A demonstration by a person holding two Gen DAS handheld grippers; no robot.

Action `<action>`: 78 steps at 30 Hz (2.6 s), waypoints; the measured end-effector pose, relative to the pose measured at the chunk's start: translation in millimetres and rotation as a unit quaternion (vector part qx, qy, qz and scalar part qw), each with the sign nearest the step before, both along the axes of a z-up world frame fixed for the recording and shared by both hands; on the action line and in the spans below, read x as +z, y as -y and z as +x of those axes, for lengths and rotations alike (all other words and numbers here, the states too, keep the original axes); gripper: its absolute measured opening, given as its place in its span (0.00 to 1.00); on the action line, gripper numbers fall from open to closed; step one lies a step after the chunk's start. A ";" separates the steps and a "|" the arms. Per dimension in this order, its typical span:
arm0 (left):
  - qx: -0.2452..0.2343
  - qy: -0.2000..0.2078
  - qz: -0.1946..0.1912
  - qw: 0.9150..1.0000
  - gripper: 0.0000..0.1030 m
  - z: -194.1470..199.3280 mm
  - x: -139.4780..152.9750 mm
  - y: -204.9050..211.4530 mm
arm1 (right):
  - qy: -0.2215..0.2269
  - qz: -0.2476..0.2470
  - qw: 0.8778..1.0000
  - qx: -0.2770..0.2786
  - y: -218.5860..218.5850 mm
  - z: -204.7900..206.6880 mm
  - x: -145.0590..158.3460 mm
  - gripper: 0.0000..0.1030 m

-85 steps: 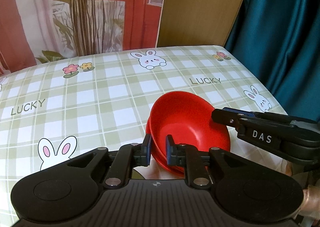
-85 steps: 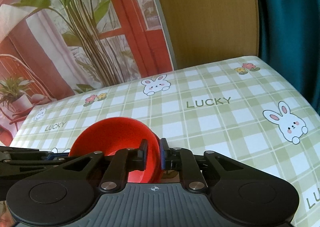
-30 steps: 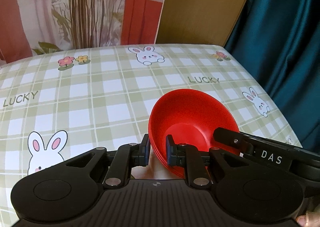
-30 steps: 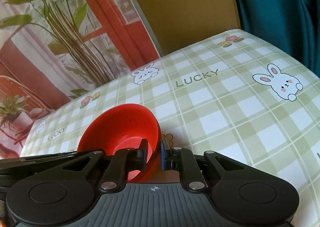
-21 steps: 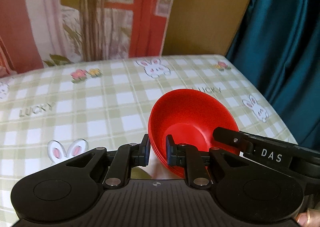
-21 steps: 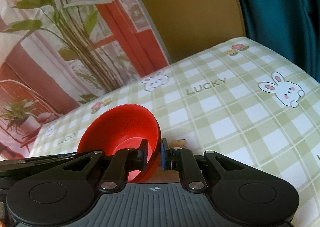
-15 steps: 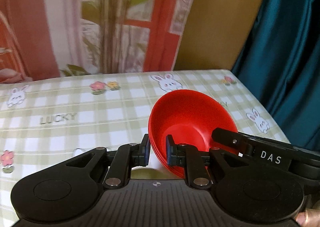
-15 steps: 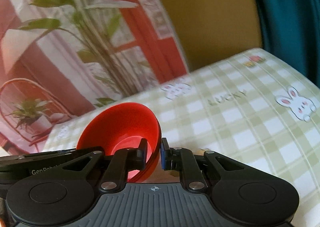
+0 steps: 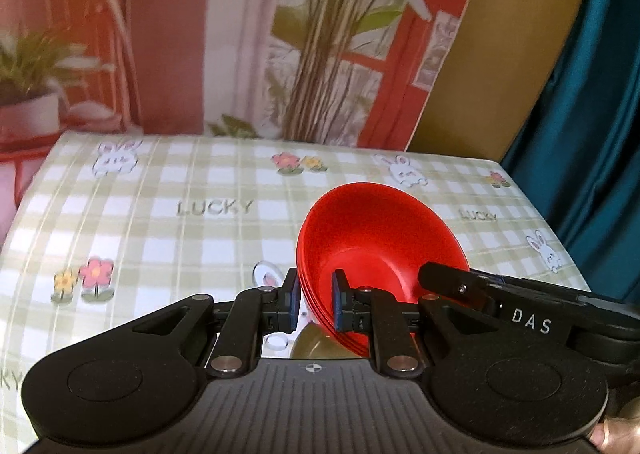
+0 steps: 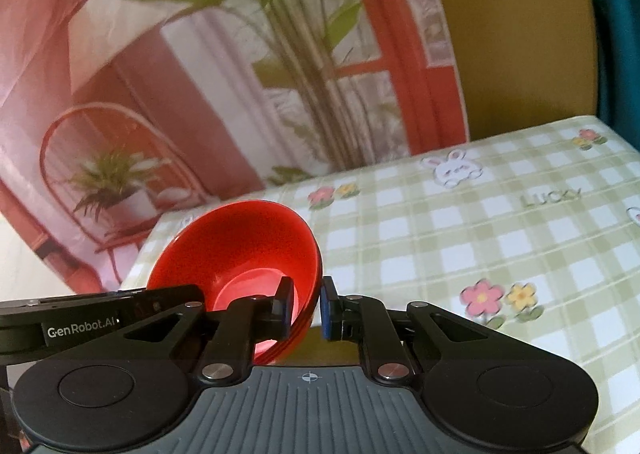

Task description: Organize plates and bowls

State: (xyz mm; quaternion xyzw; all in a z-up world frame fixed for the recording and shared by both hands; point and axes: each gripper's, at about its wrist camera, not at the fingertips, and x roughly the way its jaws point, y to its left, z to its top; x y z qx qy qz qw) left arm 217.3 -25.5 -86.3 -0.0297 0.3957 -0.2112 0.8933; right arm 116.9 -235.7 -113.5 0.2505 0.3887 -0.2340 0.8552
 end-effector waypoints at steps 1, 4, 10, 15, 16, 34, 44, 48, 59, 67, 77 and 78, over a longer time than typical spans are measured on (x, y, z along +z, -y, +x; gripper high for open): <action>0.002 -0.004 -0.003 1.000 0.16 -1.5 -2.9 -3.0 | -0.004 0.001 1.000 0.003 -4.3 1.5 -2.1 0.12; 0.005 -0.013 -0.012 1.000 0.17 -4.6 -10.1 -8.9 | -0.012 -0.003 1.000 0.007 -13.8 3.2 -5.8 0.12; 0.001 -0.026 -0.027 0.999 0.17 -14.8 -19.0 -12.4 | -0.024 -0.018 0.999 0.012 -24.1 -2.0 -8.9 0.12; -0.005 -0.033 -0.028 0.999 0.17 -26.5 -24.7 -9.4 | -0.033 -0.015 0.999 0.009 -23.3 -16.5 -13.0 0.12; -0.006 -0.032 -0.023 0.999 0.17 -29.2 -26.3 -7.7 | -0.034 -0.014 0.999 0.008 -23.0 -19.4 -14.2 0.12; 0.033 -0.066 -0.039 0.997 0.17 -52.4 -50.8 -15.5 | -0.062 0.000 0.998 0.018 -30.1 -49.2 -36.9 0.12; 0.034 -0.044 -0.029 0.998 0.17 -63.1 -53.0 -14.3 | -0.065 -0.007 0.997 0.027 -34.8 -51.9 -42.0 0.12; 0.041 -0.043 -0.042 0.997 0.17 -66.5 -54.2 -18.0 | -0.065 -0.009 0.997 0.029 -35.4 -52.8 -42.3 0.11; 0.041 -0.042 -0.042 0.997 0.17 -66.9 -54.9 -18.4 | -0.068 -0.005 0.997 0.030 -35.9 -54.4 -44.0 0.10; 0.042 -0.038 -0.035 0.998 0.17 -66.0 -49.5 -18.9 | -0.064 -0.005 0.998 0.025 -36.2 -55.9 -43.4 0.13; 0.051 -0.006 -0.026 0.998 0.20 -70.0 -32.9 -23.9 | -0.048 -0.029 0.998 0.025 -39.1 -59.4 -27.9 0.19; 0.049 -0.001 -0.029 0.998 0.22 -70.9 -29.7 -24.5 | -0.046 -0.032 0.998 0.024 -39.7 -59.9 -25.3 0.19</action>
